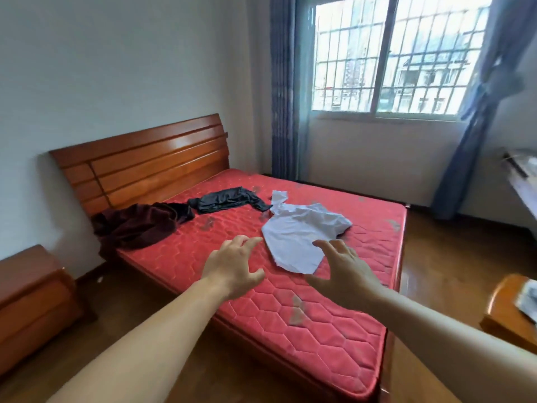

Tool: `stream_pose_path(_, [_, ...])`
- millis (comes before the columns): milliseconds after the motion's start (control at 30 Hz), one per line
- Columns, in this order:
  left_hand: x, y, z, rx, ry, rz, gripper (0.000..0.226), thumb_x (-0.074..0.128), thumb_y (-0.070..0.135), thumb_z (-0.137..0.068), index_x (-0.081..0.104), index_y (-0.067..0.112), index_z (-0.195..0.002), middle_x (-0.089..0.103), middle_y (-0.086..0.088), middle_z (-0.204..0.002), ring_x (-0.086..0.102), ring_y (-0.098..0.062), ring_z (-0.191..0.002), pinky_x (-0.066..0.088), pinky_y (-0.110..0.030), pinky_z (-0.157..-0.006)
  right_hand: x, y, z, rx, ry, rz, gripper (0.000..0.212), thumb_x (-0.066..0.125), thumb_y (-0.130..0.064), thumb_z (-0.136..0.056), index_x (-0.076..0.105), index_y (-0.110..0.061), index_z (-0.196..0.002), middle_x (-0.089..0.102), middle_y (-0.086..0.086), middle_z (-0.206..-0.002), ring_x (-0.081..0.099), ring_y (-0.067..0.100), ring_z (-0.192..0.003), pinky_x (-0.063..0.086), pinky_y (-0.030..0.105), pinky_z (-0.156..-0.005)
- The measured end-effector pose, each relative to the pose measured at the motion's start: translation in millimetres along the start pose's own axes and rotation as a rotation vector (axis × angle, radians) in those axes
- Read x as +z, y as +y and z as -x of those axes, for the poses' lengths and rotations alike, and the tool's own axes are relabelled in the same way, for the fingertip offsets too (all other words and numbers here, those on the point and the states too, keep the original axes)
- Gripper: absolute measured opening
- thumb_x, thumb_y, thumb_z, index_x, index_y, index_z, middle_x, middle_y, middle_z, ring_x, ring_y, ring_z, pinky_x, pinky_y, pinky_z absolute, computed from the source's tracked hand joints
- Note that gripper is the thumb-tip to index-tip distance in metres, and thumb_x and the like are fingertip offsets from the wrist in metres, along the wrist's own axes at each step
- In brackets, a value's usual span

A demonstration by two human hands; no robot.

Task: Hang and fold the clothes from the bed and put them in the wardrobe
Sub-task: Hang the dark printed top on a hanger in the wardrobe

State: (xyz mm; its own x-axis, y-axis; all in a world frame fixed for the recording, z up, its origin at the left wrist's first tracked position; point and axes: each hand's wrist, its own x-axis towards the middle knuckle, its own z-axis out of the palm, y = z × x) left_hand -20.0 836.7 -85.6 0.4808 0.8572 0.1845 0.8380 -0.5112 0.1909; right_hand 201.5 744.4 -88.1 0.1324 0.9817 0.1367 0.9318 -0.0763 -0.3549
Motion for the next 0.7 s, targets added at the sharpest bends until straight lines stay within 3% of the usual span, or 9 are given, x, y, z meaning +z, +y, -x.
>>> stream_pose_path(400, [63,85,-49,0.233,-0.108,0.103,0.070,0.057,0.049,-0.084,0.031,0.037,-0.148,0.039,0.009,-0.147,0.040,-0.016,-0.132,0.038,-0.038,-0.105,-14,78,42,0.255,0.043,0.058,0.075,0.058,-0.060,-0.081,0.027,-0.034,-0.144,0.036,-0.003,-0.145,0.040,0.021,-0.131,0.045,0.042,-0.100])
stream_pose_path(533, [64,50,-61,0.177,-0.102,0.106,0.070,0.056,0.050,-0.084,0.031,0.037,-0.148,0.038,0.008,-0.147,0.038,-0.017,-0.132,0.038,-0.039,-0.104,-2,59,12,0.214,0.022,0.083,0.076,0.059,-0.059,-0.082,0.026,-0.033,-0.145,0.036,-0.003,-0.145,0.041,0.021,-0.129,0.045,0.042,-0.100])
stream_pose_path(700, [54,-44,-80,0.027,-0.072,0.068,0.070,0.052,0.054,-0.082,0.031,0.037,-0.147,0.039,0.008,-0.146,0.039,-0.018,-0.131,0.037,-0.041,-0.103,32,-1,-61,0.102,-0.010,0.097,0.076,0.059,-0.057,-0.082,0.025,-0.033,-0.146,0.035,-0.002,-0.145,0.039,0.022,-0.130,0.044,0.042,-0.101])
